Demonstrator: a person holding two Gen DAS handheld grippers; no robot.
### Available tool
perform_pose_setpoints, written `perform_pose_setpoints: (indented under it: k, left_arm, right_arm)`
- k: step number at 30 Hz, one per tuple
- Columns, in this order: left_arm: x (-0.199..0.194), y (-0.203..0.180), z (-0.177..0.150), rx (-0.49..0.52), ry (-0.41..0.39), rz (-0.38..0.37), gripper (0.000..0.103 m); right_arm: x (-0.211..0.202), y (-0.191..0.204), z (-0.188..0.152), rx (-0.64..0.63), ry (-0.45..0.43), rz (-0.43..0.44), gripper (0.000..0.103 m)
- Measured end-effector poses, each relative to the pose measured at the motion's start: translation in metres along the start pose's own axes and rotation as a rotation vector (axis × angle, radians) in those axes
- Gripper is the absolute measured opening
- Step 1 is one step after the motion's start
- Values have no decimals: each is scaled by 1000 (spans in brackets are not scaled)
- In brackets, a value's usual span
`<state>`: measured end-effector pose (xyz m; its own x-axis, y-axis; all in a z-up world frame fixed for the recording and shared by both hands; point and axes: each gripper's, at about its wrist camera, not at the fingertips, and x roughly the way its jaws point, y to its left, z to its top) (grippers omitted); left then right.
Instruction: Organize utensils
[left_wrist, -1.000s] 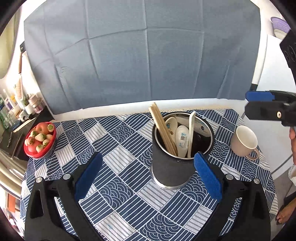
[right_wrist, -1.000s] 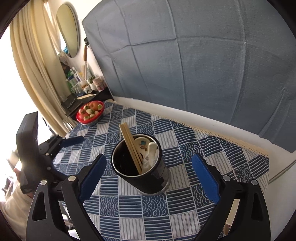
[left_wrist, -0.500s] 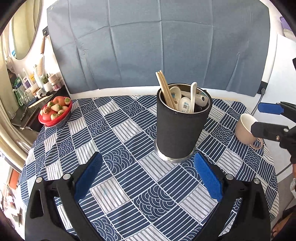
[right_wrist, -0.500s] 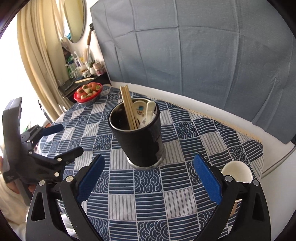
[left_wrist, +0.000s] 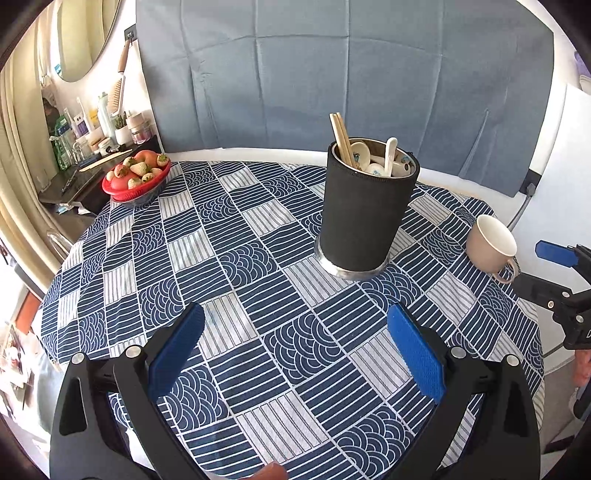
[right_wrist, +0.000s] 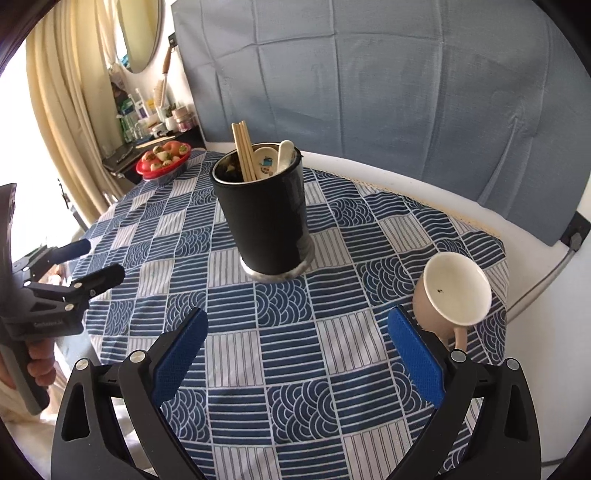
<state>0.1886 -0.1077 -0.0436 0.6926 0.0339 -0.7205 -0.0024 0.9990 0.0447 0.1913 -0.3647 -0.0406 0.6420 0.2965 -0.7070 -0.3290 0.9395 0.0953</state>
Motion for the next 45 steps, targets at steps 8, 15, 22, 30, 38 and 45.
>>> perform_pose_setpoints:
  k: [8, 15, 22, 30, 38, 45]
  left_arm:
    - [-23, -1, -16, -45, 2, -28, 97]
    - [-34, -1, -21, -65, -22, -18, 97]
    - [-33, -9, -20, -28, -25, -16, 97]
    - [-31, -14, -20, -6, -19, -44, 97]
    - [-33, -16, -22, 12, -24, -47, 97]
    - [-35, -20, -23, 20, -23, -70, 97]
  right_arm:
    - [-17, 4, -22, 36, -2, -4, 94]
    - [-20, 12, -28, 60, 0, 25, 94]
    - [-19, 14, -27, 52, -5, 17, 94]
    - [-18, 13, -31, 54, 6, 20, 94]
    - [-19, 15, -33, 53, 1, 21, 94]
    - [-19, 10, -35, 76, 13, 24, 94]
